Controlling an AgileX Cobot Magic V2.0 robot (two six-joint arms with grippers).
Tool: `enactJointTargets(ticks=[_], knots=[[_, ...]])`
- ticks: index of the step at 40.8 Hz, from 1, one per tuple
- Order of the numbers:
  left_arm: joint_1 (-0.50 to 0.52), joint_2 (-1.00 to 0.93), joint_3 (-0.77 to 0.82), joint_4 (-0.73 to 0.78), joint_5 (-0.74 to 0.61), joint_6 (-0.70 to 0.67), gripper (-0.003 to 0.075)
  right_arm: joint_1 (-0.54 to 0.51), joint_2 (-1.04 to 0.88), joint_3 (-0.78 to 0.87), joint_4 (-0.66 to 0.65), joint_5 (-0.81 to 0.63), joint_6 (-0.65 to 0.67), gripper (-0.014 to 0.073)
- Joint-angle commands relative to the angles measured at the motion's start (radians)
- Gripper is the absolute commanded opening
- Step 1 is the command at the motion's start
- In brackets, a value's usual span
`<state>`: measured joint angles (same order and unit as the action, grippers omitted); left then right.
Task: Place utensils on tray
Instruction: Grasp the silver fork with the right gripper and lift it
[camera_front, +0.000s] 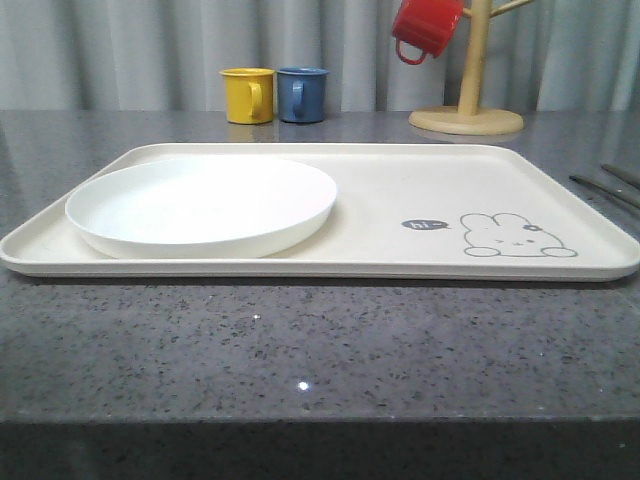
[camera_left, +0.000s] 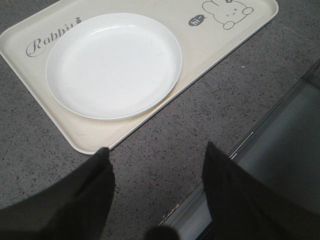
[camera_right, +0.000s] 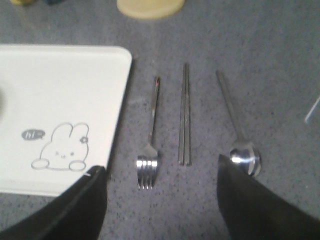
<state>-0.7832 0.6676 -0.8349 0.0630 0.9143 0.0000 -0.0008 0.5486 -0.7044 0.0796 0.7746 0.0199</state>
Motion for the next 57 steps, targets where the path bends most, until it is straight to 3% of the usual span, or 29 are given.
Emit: enactJointTargets(ticks=[1, 11, 18, 26, 50, 57], knots=[[-0.010, -0.003, -0.021, 0.003, -0.069, -0.009, 0.0390, 0.012, 0.094, -0.092, 0.012, 0.064, -0.034, 0.0498], [-0.010, -0.003, -0.021, 0.003, -0.071, -0.009, 0.0390, 0.084, 0.375, -0.265, -0.007, 0.231, -0.036, 0.0493], [-0.010, -0.003, -0.021, 0.003, -0.071, -0.009, 0.0390, 0.084, 0.564, -0.373, -0.013, 0.303, -0.036, 0.0412], [-0.010, -0.003, -0.021, 0.003, -0.071, -0.009, 0.0390, 0.077, 0.740, -0.456, -0.021, 0.304, -0.032, 0.0349], [-0.010, -0.003, -0.021, 0.003, -0.071, -0.009, 0.0390, 0.075, 1.029, -0.566, -0.039, 0.260, -0.010, 0.0341], [-0.010, -0.003, -0.021, 0.003, -0.071, -0.009, 0.0389, 0.075, 1.041, -0.566, -0.039, 0.256, -0.010, 0.0204]])
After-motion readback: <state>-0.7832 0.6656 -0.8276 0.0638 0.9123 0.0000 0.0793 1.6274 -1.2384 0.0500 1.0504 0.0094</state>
